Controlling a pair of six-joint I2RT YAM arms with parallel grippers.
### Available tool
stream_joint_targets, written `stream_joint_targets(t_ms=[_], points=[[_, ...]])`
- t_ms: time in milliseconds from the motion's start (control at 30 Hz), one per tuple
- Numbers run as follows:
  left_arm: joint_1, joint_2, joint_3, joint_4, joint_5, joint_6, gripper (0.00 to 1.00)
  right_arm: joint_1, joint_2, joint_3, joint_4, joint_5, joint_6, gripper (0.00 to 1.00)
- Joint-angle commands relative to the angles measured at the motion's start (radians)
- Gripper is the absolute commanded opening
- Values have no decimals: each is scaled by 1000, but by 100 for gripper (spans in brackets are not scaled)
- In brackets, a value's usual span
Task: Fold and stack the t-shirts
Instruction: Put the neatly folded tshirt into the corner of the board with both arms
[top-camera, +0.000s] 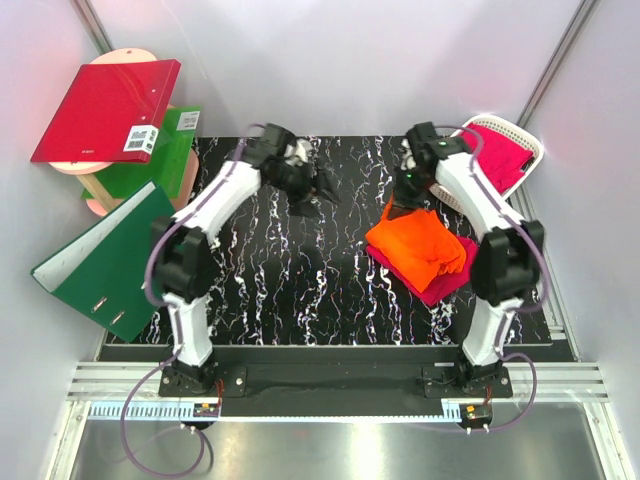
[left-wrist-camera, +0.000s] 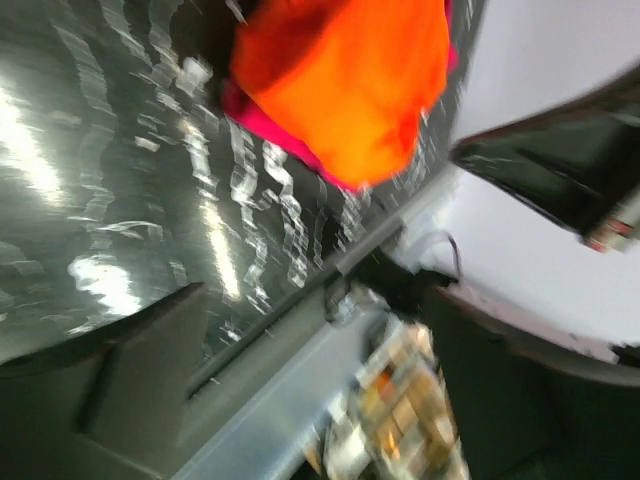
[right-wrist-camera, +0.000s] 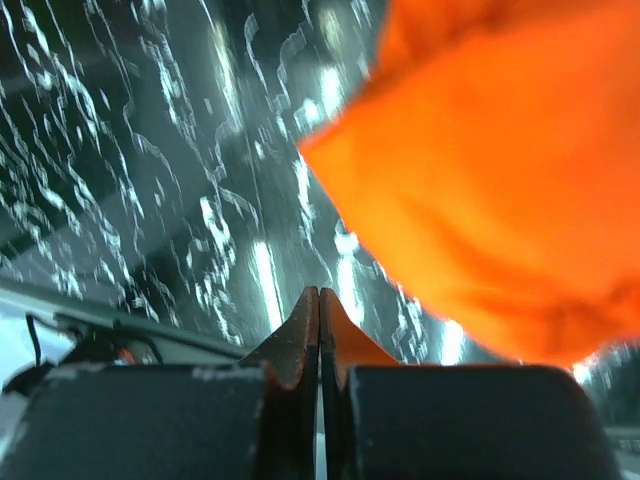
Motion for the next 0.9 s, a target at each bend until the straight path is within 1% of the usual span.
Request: stream_joint_targets(t_ms=[0,33,67,100,133,167,200,233,267,300,333,400,467,500,533,567,600,667,700,767,800,867], points=[[93,-236,11,29,-252,23,32,30,158,154,68,21,43,0],[105,-258,12,29,-311,22,0,39,195,218,71,20,49,0],[131,-301,14,31,-332,22,0,63,268,251,68,13,50,0],[142,-316,20,29,-367,31,0,76,303,283,56,16,56,0],[151,-327,29,28,-373,33,0,88,342,358,39,18,55,0],[171,-342,31,28,-375,33,8,117,417,393,19,21,55,0],[180,-347,32,26,-364,31,18,131,458,433,-34,35,53,0],[191,-352,32,25,-357,31,41,146,493,516,-65,44,50,0],[194,-355,32,22,-349,33,66,172,555,548,-90,53,46,0],[196,-355,25,20,-340,33,99,186,585,609,-139,64,44,0],[199,-355,20,19,-330,33,99,195,635,637,-167,75,43,0],[197,-353,12,20,-306,33,99,226,674,689,-240,111,37,0],[199,-353,3,22,-300,31,99,237,697,696,-286,156,40,0],[199,-355,-1,23,-295,33,99,242,693,650,-297,203,44,0],[199,-355,-3,25,-294,34,99,242,685,623,-294,217,47,0],[199,-355,-6,28,-292,36,99,240,659,592,-291,237,62,0],[197,-353,-9,31,-283,37,99,240,645,522,-277,280,69,0],[197,-349,-12,35,-274,39,99,242,601,458,-267,347,87,0],[197,-346,-20,35,-266,37,99,242,585,387,-245,361,90,0],[197,-344,-24,46,-257,34,99,242,539,316,-215,416,109,0],[197,-344,-32,48,-249,33,99,240,529,250,-208,429,110,0],[197,-346,-41,52,-245,33,99,240,506,188,-199,456,124,0]])
